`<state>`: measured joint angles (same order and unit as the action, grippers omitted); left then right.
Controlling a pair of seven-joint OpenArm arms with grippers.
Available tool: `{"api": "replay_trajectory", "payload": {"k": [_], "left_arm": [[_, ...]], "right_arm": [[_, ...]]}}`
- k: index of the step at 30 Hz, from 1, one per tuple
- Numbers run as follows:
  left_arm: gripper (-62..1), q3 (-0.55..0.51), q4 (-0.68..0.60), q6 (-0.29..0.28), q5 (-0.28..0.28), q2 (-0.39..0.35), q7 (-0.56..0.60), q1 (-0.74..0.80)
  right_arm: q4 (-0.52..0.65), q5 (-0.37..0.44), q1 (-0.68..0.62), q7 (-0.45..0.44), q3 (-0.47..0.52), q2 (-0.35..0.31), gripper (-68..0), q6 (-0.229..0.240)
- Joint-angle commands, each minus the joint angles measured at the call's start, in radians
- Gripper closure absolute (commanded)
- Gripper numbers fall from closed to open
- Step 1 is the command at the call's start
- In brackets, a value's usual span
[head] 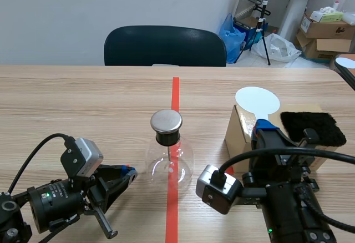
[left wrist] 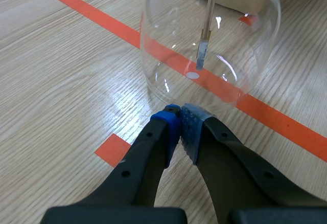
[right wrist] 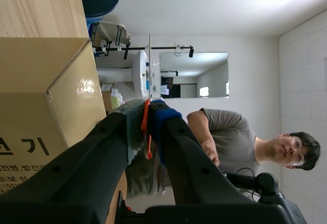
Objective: Do the electroscope experiment
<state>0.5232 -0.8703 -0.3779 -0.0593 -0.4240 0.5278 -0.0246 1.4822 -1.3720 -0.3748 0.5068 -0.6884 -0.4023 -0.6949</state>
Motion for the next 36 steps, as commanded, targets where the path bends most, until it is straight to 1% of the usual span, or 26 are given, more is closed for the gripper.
{"api": "replay_trajectory", "payload": {"k": [1, 25, 29, 36], "left_arm": [[-2.8, -0.006, -0.024, -0.006, -0.003, -0.006, 0.015, 0.005], [-2.8, -0.006, -0.024, -0.006, -0.003, -0.006, 0.015, 0.005], [-2.8, -0.006, -0.024, -0.006, -0.003, -0.006, 0.015, 0.005], [-2.8, -0.006, -0.024, -0.006, -0.003, -0.006, 0.015, 0.005]], "right_arm": [[0.014, -0.005, 0.014, 0.004, 0.010, -0.010, -1.1, -0.011], [0.014, -0.005, 0.014, -0.003, 0.010, -0.010, -1.1, -0.011], [0.014, -0.005, 0.014, -0.043, 0.010, -0.010, -1.1, -0.011], [0.014, -0.005, 0.014, -0.191, 0.010, -0.010, -1.1, -0.011]]}}
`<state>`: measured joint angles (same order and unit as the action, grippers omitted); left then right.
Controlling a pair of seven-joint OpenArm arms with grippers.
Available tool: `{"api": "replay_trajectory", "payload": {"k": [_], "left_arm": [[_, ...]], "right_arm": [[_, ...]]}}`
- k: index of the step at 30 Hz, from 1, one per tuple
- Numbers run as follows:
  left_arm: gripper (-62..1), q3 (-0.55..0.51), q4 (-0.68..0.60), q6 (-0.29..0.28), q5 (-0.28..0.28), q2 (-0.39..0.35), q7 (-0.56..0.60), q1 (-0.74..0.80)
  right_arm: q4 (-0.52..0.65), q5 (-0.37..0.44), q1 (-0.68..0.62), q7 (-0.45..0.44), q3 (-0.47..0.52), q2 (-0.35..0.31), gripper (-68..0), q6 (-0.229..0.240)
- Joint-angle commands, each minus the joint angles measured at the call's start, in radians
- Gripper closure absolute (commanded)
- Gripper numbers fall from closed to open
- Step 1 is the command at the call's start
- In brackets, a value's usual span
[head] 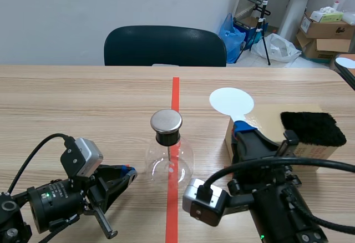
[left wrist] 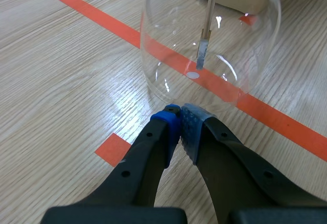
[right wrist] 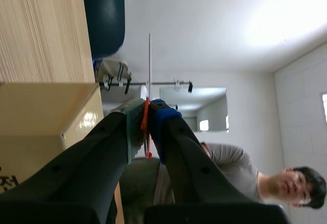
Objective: Do the electroscope experiment
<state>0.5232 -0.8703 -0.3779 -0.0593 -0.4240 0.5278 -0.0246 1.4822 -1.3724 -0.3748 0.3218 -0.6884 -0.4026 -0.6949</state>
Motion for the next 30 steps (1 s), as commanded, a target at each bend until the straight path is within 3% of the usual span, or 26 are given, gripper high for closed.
{"api": "replay_trajectory", "payload": {"k": [1, 15, 22, 30], "left_arm": [[-2.8, -0.006, -0.024, -0.006, -0.003, -0.006, 0.015, 0.005], [-2.8, -0.006, -0.024, -0.006, -0.003, -0.006, 0.015, 0.005], [-2.8, -0.006, -0.024, -0.006, -0.003, -0.006, 0.015, 0.005], [-2.8, -0.006, -0.024, -0.006, -0.003, -0.006, 0.015, 0.005]], "right_arm": [[0.014, -0.005, 0.014, -0.030, 0.010, -0.010, -1.1, -0.011], [0.014, -0.005, 0.014, -0.333, 0.010, -0.010, -1.1, -0.011], [0.014, -0.005, 0.014, -0.408, 0.010, -0.010, -1.0, -0.011], [0.014, -0.005, 0.014, -0.418, 0.010, -0.010, -1.1, -0.011]]}}
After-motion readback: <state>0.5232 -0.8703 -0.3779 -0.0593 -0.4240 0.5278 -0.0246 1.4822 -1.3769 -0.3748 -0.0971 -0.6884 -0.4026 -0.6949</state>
